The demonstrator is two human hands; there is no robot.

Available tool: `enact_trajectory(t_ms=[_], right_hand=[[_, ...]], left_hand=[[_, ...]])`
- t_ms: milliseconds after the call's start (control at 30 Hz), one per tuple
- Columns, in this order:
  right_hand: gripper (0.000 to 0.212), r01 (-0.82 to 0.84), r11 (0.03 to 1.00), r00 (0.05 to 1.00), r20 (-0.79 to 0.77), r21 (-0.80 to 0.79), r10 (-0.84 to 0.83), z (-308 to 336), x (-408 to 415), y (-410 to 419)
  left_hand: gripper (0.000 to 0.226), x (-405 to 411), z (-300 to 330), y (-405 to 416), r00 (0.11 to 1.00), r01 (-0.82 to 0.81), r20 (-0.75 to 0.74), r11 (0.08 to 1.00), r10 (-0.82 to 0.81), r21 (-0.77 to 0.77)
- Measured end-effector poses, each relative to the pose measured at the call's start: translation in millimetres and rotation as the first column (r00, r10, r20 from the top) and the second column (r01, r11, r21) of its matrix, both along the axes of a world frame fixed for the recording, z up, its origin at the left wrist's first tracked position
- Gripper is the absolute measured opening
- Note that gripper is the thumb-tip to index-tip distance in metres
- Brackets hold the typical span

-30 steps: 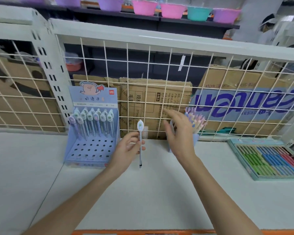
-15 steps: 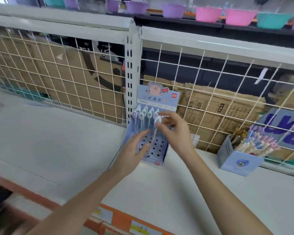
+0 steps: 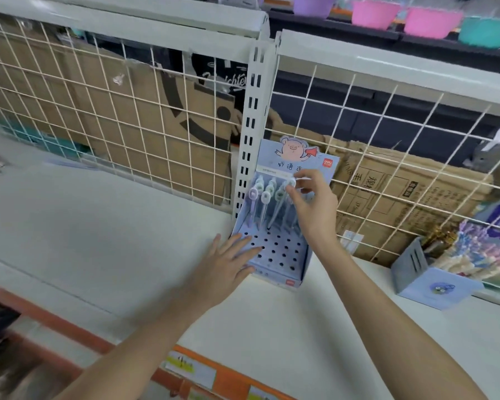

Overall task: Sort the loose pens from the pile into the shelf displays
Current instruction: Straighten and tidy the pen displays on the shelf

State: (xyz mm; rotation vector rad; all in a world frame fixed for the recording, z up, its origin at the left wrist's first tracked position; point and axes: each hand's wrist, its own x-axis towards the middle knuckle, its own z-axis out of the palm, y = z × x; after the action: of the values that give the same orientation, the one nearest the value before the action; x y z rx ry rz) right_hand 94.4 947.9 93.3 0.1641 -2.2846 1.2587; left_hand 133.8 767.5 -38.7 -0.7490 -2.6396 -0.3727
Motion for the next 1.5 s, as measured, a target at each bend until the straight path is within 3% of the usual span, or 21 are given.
enact_trajectory(t_ms=[333, 600, 900, 1333, 1500], right_hand=[[0.019, -0.002, 0.993, 0.998, -0.061, 0.119, 0.010, 1, 3, 3], [0.016, -0.007, 0.986, 0.995, -0.093, 0.169, 0.023, -9, -2, 8], [0.018, 0.145, 0.895, 0.977, -0.202, 0.423, -0.063, -27, -14, 3], [0.021, 0.202, 0.875, 0.972, -0.196, 0.440, -0.126, -34, -13, 1], [0.022, 0.192, 0.898, 0.976, -0.169, 0.396, -0.134, -35, -13, -1]], left_hand=[[0.046, -2, -9, 3, 0.993, 0.083, -0.094, 0.986, -0.070, 0.143], [0.041, -1, -11, 2, 0.998, 0.047, -0.045, 0.993, -0.042, 0.110], [0.042, 1, -11, 2, 1.000, 0.013, -0.024, 0.996, -0.011, 0.088], [0.052, 9, -3, 9, 0.998, -0.065, -0.001, 0.996, 0.065, 0.063], [0.050, 20, 1, 12, 0.991, -0.113, 0.076, 0.993, 0.111, 0.018]])
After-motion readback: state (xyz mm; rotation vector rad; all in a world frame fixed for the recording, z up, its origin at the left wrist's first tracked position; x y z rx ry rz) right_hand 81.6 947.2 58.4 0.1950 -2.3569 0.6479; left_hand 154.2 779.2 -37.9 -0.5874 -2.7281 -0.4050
